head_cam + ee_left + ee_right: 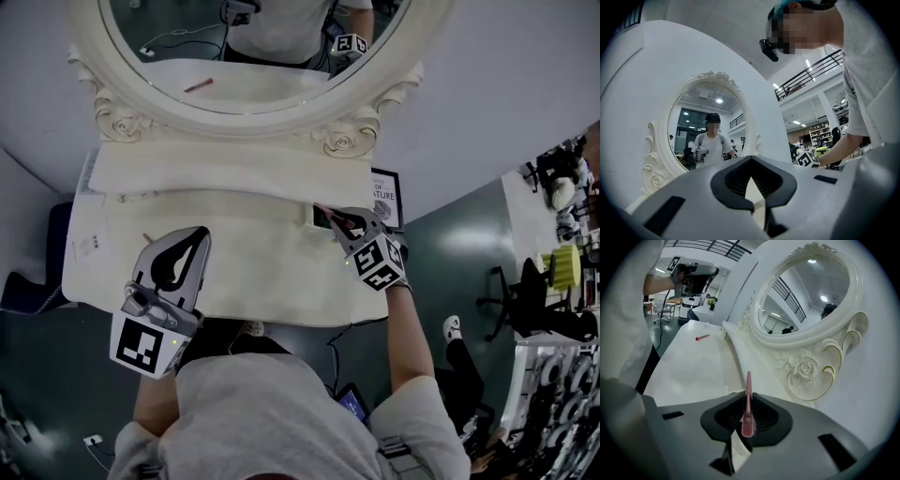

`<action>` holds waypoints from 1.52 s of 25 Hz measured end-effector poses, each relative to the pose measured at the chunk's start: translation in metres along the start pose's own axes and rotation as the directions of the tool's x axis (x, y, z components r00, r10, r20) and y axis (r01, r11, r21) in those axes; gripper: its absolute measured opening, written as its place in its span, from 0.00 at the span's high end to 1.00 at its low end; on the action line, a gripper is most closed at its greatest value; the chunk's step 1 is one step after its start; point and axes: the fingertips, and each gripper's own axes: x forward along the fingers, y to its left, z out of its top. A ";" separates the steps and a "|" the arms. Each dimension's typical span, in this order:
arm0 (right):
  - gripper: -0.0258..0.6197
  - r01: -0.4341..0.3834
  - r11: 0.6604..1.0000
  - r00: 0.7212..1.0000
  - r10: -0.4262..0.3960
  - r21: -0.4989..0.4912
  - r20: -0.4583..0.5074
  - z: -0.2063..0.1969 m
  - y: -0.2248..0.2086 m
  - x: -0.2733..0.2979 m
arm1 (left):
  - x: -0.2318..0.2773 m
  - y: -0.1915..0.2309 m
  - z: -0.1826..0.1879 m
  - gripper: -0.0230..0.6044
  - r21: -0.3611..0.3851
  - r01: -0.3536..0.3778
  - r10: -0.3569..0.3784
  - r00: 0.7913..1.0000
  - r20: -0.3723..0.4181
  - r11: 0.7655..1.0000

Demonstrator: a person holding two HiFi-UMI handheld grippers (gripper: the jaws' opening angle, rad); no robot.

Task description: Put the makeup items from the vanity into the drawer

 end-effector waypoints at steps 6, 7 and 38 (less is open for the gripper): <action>0.87 -0.036 0.995 0.997 0.029 -0.095 -0.077 -0.011 0.003 0.008 | 0.000 0.001 -0.001 0.95 0.001 -0.011 0.011 1.000 0.006 1.000; 0.87 -0.042 0.993 0.996 0.032 -0.108 -0.088 -0.013 0.003 0.009 | 0.000 0.002 0.000 0.95 0.002 -0.013 0.013 1.000 0.008 1.000; 0.86 -0.102 0.960 0.961 0.028 -0.259 -0.275 -0.036 0.005 0.030 | -0.002 0.003 0.000 0.95 0.000 -0.047 0.047 0.999 0.018 0.999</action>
